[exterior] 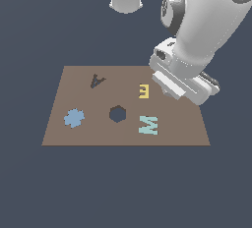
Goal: Insert a designated object into the corresponding slot on a board.
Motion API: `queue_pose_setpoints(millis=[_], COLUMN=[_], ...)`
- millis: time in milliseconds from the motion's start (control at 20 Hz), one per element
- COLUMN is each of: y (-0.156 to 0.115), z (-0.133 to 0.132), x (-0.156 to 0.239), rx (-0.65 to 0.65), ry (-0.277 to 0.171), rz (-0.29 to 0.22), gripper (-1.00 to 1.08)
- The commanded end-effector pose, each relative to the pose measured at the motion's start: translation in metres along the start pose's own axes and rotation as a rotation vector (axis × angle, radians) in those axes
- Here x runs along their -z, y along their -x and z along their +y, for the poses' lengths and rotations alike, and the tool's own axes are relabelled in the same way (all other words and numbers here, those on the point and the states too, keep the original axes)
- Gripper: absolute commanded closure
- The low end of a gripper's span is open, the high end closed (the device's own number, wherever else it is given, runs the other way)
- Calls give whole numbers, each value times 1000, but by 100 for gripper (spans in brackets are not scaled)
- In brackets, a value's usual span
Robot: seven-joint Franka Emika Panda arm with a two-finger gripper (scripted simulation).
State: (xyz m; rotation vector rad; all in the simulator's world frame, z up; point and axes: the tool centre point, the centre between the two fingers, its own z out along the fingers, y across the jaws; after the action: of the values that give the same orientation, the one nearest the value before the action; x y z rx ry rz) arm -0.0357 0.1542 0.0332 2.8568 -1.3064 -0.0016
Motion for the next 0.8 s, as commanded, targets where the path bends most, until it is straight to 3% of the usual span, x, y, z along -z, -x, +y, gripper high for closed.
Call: queue_pose_setpoints(millis=[0, 250, 750], y=[-10, -48, -158], z=[1, 8, 39], x=[1, 2, 6], rx=[-14, -69, -231], ry=[0, -1, -1], rz=[1, 0, 0], gripper=[108, 108, 108])
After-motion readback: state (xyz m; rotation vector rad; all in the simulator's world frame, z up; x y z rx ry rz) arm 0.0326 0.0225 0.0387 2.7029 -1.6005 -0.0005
